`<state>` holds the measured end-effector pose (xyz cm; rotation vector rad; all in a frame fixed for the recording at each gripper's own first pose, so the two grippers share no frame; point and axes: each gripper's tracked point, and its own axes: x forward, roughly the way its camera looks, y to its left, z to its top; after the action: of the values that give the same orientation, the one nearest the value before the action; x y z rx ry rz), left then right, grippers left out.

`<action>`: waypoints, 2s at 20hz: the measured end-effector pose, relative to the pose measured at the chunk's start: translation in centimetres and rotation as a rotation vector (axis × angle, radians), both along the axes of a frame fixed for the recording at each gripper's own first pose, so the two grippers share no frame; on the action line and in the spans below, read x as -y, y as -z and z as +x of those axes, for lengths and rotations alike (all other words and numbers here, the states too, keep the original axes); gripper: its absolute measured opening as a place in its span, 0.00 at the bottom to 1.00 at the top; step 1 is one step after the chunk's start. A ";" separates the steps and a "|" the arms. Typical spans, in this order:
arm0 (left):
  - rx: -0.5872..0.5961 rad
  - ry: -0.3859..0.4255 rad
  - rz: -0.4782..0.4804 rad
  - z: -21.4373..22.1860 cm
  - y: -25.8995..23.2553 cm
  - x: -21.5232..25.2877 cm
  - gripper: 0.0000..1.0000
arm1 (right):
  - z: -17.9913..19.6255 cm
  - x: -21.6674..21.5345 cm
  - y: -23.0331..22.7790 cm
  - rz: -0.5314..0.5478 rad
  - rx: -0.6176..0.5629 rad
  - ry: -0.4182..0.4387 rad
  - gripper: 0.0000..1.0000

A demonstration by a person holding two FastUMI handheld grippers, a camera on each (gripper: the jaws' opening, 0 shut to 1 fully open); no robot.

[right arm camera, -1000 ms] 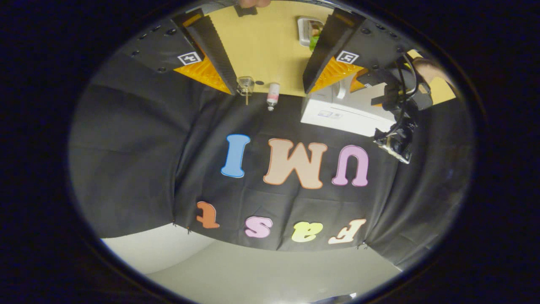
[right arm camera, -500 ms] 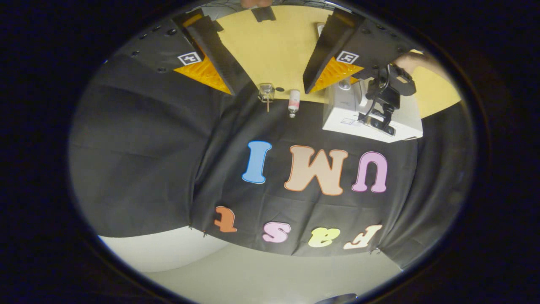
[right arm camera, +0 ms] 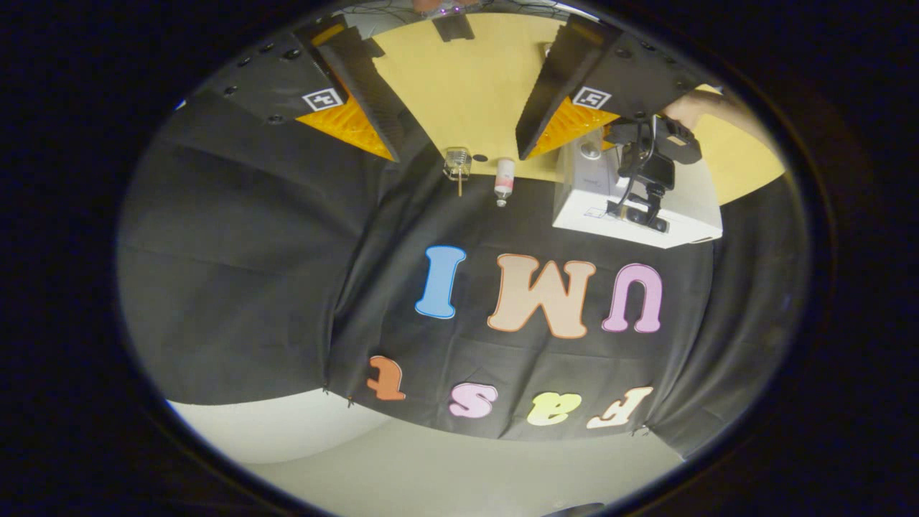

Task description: Open the microwave oven with the left hand, put the food in, and close the microwave oven.

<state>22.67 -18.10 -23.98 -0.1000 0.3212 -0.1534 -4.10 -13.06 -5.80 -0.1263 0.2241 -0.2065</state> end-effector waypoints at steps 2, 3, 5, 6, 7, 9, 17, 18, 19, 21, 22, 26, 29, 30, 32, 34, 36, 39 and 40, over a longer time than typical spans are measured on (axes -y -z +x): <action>-0.002 0.017 0.030 0.9 0.5 0.4 0.26 | -0.1 0.1 0.0 -0.001 -0.002 0.003 0.99; -0.001 0.036 0.054 0.8 0.6 0.7 0.23 | 0.0 0.1 0.0 0.002 0.000 0.004 0.99; 0.003 0.064 0.056 0.9 0.5 0.4 0.18 | 0.1 0.0 -0.2 0.008 0.008 0.003 0.97; -0.007 0.066 0.044 0.7 0.5 0.4 0.11 | 0.1 -0.1 0.0 0.011 0.009 0.000 0.99; -0.017 0.069 0.032 0.5 0.6 0.3 0.09 | 0.1 -0.2 0.0 0.014 0.010 -0.001 0.99; -0.037 0.085 0.035 0.5 0.7 0.4 0.08 | 0.3 -0.6 -0.1 0.024 0.019 -0.007 0.97; -0.031 0.203 0.031 -11.9 0.4 -3.5 0.06 | 2.2 -2.3 0.1 0.069 0.051 -0.038 0.99; -0.070 0.201 -0.011 -14.1 0.8 -4.7 0.05 | 2.6 -2.7 0.2 0.080 0.054 -0.048 0.99; -0.084 0.199 -0.024 -15.8 1.0 -5.6 0.05 | 3.1 -3.3 0.3 0.091 0.054 -0.062 0.97; -0.093 0.194 0.020 -18.4 1.1 -7.7 0.06 | 4.1 -5.1 0.7 0.119 0.054 -0.105 0.97; -0.100 0.180 0.033 -19.3 1.2 -8.9 0.06 | 4.5 -5.9 1.0 0.129 0.052 -0.123 0.99; -0.146 0.092 0.037 -21.7 1.7 -12.2 0.06 | 5.8 -9.5 2.2 0.146 0.039 -0.201 0.97; -0.164 0.033 0.050 -23.1 2.1 -14.8 0.07 | 6.2 -12.4 4.6 0.148 -0.004 -0.264 0.99; -0.171 0.014 0.049 -23.6 2.2 -15.6 0.07 | 6.4 -13.1 5.7 0.141 -0.022 -0.280 0.99; -0.183 -0.025 0.058 -24.4 2.4 -17.3 0.06 | 6.3 -14.2 8.0 0.122 -0.070 -0.308 0.97; -0.199 -0.073 0.067 -25.1 2.6 -19.4 0.06 | 6.0 -15.0 9.9 0.097 -0.104 -0.332 0.97; -0.216 -0.134 0.066 -25.7 2.9 -21.6 0.07 | 5.8 -15.7 11.9 0.075 -0.133 -0.353 0.97; -0.234 -0.201 0.019 -26.3 3.0 -24.1 0.06 | 5.5 -16.2 16.1 0.063 -0.199 -0.358 0.98; -0.248 -0.209 -0.002 -26.7 3.1 -24.4 0.06 | 5.4 -16.3 17.5 0.050 -0.223 -0.362 0.98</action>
<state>-4.02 6.33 -27.04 -0.1548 0.5550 0.0670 1.30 3.20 -23.33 -0.1378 0.4233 0.1748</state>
